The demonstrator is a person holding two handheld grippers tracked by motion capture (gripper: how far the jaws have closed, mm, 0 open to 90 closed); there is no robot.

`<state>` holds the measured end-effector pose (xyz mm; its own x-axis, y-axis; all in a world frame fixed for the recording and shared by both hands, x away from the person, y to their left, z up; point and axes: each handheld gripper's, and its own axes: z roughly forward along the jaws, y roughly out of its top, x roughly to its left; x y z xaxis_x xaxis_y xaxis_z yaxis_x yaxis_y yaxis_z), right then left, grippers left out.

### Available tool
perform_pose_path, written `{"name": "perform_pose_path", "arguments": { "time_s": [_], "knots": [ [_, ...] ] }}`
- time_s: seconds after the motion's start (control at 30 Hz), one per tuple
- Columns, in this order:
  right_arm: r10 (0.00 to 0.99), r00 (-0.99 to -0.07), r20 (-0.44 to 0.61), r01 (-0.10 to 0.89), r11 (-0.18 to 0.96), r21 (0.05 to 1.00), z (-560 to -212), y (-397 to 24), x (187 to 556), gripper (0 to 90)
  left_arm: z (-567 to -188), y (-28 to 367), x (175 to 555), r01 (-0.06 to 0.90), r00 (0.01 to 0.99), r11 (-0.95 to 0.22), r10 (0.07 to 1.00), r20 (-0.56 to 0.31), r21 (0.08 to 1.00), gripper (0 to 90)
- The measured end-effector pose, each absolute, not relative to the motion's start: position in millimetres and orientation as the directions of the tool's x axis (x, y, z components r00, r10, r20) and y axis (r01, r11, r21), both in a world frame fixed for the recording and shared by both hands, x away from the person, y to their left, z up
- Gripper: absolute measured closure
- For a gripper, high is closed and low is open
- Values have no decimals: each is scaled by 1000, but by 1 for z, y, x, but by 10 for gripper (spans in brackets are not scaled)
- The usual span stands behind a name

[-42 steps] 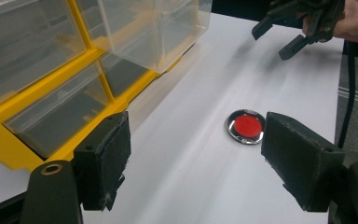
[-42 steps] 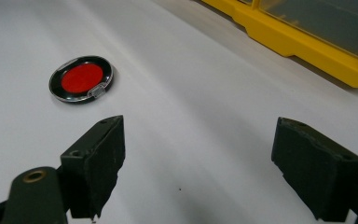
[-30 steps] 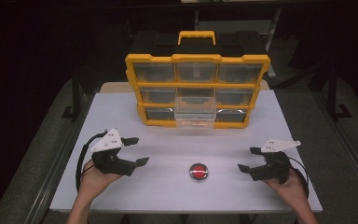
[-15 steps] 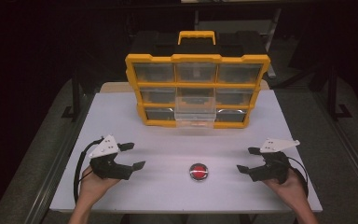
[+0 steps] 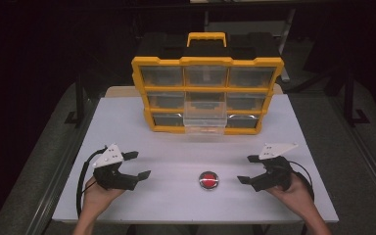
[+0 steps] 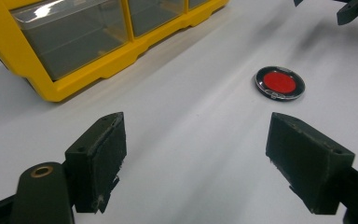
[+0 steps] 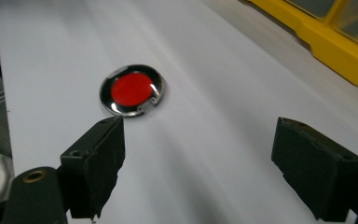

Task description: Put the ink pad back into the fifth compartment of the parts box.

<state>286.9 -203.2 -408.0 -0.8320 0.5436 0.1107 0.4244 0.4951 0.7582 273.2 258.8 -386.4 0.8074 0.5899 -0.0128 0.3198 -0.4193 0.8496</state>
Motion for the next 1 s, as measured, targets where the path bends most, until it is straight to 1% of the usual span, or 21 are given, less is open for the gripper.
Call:
{"name": "perform_pose_path", "arguments": {
  "time_s": [0.1, 0.47, 0.63, 0.67, 0.9, 1.0],
  "knots": [
    [519, -848, 102, 409, 521, 749, -406, -191, 291, 164, -387, 260, 273, 324, 803, -413, 596, -17, 851, 196],
    [439, -889, 130, 392, 584, 711, -408, -147, 304, 166, -386, 262, 273, 318, 802, -403, 598, -17, 858, 189],
    [423, -897, 131, 388, 607, 693, -411, -132, 306, 171, -387, 262, 273, 318, 803, -400, 596, -19, 859, 187],
    [413, -903, 115, 373, 623, 688, -413, -129, 307, 175, -387, 262, 273, 318, 803, -401, 595, -19, 859, 187],
    [396, -910, 121, 374, 660, 651, -424, -113, 307, 182, -388, 262, 274, 319, 806, -402, 592, -22, 858, 184],
    [390, -915, 105, 364, 684, 632, -428, -107, 306, 185, -387, 262, 274, 315, 807, -401, 591, -20, 860, 183]
  ]
}}
